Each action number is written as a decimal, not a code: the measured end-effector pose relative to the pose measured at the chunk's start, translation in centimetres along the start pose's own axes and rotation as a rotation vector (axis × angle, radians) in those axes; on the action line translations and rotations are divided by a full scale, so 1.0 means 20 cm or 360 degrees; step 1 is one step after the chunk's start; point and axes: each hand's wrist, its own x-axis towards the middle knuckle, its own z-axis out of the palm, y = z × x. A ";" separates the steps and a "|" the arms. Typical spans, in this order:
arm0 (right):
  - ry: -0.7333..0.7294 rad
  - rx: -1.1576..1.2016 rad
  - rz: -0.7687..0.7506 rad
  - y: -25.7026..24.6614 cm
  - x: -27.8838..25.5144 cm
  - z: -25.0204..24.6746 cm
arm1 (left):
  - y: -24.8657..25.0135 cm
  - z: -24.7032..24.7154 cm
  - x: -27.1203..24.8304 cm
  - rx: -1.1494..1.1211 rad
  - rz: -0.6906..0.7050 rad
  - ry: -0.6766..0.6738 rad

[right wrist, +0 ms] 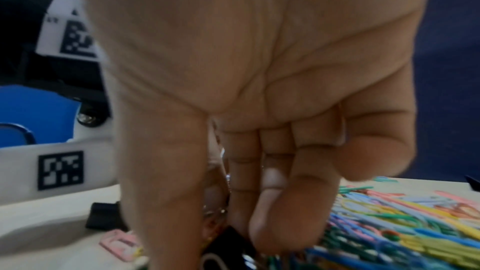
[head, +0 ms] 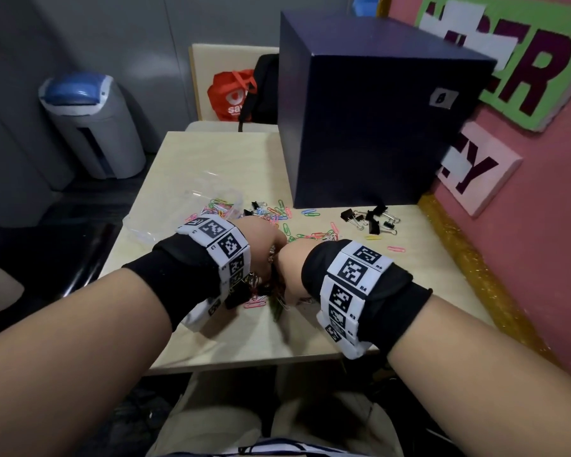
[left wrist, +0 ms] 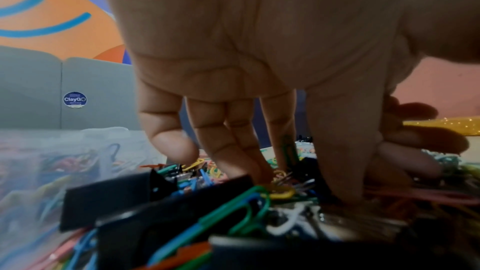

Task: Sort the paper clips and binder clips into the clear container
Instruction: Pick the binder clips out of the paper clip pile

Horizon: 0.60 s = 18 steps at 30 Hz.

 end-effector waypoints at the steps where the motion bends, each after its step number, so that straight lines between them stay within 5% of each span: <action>1: 0.0026 -0.0085 -0.0031 0.01 0.02 0.00 | 0.00 0.00 0.00 0.0007 -0.0012 0.0019; 6: 0.0196 -0.0167 0.0018 0.03 0.04 -0.01 | -0.01 0.00 0.00 -0.0023 -0.0077 0.0101; 18: 0.0576 0.0418 0.0242 0.22 0.06 -0.07 | 0.01 -0.01 0.03 0.0072 -0.0040 0.0087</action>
